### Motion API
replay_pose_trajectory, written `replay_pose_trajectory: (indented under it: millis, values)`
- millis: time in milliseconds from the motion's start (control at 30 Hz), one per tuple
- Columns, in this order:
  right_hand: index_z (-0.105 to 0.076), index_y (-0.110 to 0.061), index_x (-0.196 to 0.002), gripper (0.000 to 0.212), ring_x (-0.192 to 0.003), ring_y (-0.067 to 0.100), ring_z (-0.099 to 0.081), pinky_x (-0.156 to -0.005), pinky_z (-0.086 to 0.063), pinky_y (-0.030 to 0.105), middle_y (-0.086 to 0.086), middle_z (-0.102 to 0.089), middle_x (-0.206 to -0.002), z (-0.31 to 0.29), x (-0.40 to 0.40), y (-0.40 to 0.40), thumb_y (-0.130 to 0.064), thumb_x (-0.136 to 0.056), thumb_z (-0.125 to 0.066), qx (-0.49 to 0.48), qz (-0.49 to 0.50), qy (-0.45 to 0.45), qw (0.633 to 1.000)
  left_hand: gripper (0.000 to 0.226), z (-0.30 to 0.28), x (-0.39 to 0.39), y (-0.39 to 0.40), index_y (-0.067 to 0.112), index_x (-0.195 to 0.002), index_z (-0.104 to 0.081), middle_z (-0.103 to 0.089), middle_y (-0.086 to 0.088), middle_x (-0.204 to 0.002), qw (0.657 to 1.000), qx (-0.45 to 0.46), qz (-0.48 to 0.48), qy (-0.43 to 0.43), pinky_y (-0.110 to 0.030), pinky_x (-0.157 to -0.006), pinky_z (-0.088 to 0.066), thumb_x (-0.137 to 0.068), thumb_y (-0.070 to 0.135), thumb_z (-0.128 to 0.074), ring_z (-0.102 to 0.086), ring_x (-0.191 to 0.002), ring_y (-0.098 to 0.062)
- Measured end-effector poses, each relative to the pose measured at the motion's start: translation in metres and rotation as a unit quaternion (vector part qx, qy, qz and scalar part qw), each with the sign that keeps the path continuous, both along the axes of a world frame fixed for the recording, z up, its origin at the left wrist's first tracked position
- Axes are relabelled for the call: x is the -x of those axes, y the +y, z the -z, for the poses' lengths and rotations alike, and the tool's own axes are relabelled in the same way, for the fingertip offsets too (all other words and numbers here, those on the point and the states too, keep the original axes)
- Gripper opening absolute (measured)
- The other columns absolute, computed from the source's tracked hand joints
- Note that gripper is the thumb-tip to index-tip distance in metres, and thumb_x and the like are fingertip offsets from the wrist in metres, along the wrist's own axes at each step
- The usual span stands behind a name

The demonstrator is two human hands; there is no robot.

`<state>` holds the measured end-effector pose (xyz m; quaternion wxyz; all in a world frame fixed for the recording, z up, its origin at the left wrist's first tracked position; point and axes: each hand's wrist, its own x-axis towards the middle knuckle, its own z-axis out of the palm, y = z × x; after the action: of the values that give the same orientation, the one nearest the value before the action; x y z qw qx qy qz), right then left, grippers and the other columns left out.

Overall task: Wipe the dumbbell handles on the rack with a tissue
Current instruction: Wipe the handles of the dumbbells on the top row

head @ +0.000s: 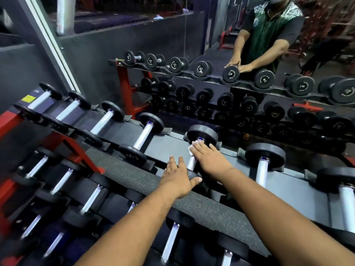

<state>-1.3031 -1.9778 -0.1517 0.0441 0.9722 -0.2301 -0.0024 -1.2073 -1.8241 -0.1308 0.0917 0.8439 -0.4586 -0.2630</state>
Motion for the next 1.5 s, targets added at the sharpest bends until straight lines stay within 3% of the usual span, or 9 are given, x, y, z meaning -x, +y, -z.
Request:
replay_pose_trajectory:
  millis: [167,333,600,733,833,1033,1167,1300,1500]
  values:
    - [-0.021,-0.025,-0.159,0.063,-0.154,0.014,-0.007,-0.122,-0.005,0.046,-0.004,-0.015,-0.166,0.005,0.016,0.007,-0.019,-0.1,-0.042,-0.027,-0.129,0.049,0.99,0.11,-0.001,-0.002,0.001,0.014,-0.158,0.019,0.024,-0.021,-0.164,0.999,-0.016,0.029,-0.028,-0.044,-0.124,-0.006,-0.092,0.071,-0.047,0.009,-0.155,-0.035]
    - [-0.005,-0.019,-0.16,0.074,-0.154,0.018,0.001,-0.123,-0.015,0.048,0.001,0.003,-0.168,0.006,0.006,-0.003,-0.001,-0.095,-0.035,-0.064,0.041,-0.048,0.996,0.112,-0.007,-0.005,-0.001,0.014,-0.157,0.023,0.027,-0.021,-0.162,0.999,-0.038,0.037,-0.011,-0.045,-0.125,-0.006,-0.092,0.067,-0.052,0.011,-0.155,-0.035]
    - [-0.007,-0.022,-0.159,0.084,-0.148,0.035,-0.026,-0.12,-0.023,0.05,0.0,0.006,-0.168,0.02,-0.002,0.015,0.004,-0.089,-0.044,-0.193,0.121,-0.102,0.968,0.112,-0.006,-0.004,-0.002,0.014,-0.156,0.024,0.028,-0.02,-0.162,0.998,-0.044,0.035,-0.005,-0.046,-0.124,-0.009,-0.093,0.066,-0.053,0.011,-0.155,-0.034]
    - [-0.018,-0.022,-0.159,0.063,-0.14,0.037,-0.04,-0.108,-0.04,0.041,0.004,-0.002,-0.167,0.014,-0.014,0.026,-0.009,-0.101,-0.038,-0.286,0.164,-0.193,0.924,0.112,-0.005,-0.005,-0.002,0.015,-0.156,0.024,0.028,-0.02,-0.162,0.999,-0.04,0.033,-0.004,-0.046,-0.124,-0.007,-0.094,0.064,-0.054,0.012,-0.154,-0.034]
    - [-0.025,-0.022,-0.158,0.056,-0.143,0.027,-0.038,-0.106,-0.033,0.026,0.003,-0.013,-0.166,0.02,-0.001,0.044,-0.013,-0.105,-0.041,-0.379,0.177,-0.211,0.883,0.11,-0.003,-0.005,-0.003,0.014,-0.156,0.024,0.028,-0.021,-0.162,0.999,-0.032,0.032,-0.001,-0.045,-0.124,-0.007,-0.095,0.059,-0.056,0.013,-0.154,-0.035]
    - [0.0,-0.024,-0.16,0.063,-0.153,0.018,-0.004,-0.125,-0.012,0.039,-0.001,0.009,-0.166,0.008,-0.016,0.032,-0.025,-0.108,-0.035,-0.504,0.21,-0.305,0.78,0.114,-0.003,-0.002,-0.001,0.015,-0.156,0.024,0.029,-0.018,-0.162,1.0,-0.018,0.015,0.003,-0.044,-0.124,-0.008,-0.092,0.064,-0.056,0.014,-0.154,-0.033]
    - [-0.028,-0.026,-0.156,0.058,-0.144,0.018,-0.036,-0.12,-0.029,0.045,-0.001,-0.028,-0.162,0.033,-0.002,0.048,-0.04,-0.102,-0.042,-0.557,0.218,-0.297,0.744,0.11,-0.001,-0.001,0.0,0.015,-0.156,0.023,0.028,-0.019,-0.163,1.0,-0.015,0.015,0.0,-0.046,-0.124,-0.009,-0.094,0.056,-0.058,0.013,-0.154,-0.034]
    - [-0.055,-0.019,-0.13,0.047,-0.118,0.026,-0.06,-0.107,-0.043,0.048,0.009,-0.065,-0.125,0.034,-0.004,0.044,-0.049,-0.095,-0.046,-0.588,0.24,-0.299,0.712,0.11,-0.002,-0.003,-0.002,0.015,-0.156,0.023,0.028,-0.018,-0.163,1.0,-0.014,0.011,0.002,-0.045,-0.124,-0.008,-0.094,0.058,-0.057,0.013,-0.154,-0.033]
    - [-0.018,-0.029,-0.157,0.066,-0.129,0.023,-0.049,-0.11,-0.041,0.048,-0.005,-0.044,-0.141,0.017,-0.031,0.032,-0.035,-0.1,-0.048,-0.602,0.294,-0.389,0.632,0.111,-0.001,0.0,-0.001,0.016,-0.157,0.023,0.028,-0.018,-0.163,1.0,-0.008,0.008,-0.002,-0.044,-0.124,-0.007,-0.093,0.064,-0.055,0.014,-0.154,-0.032]
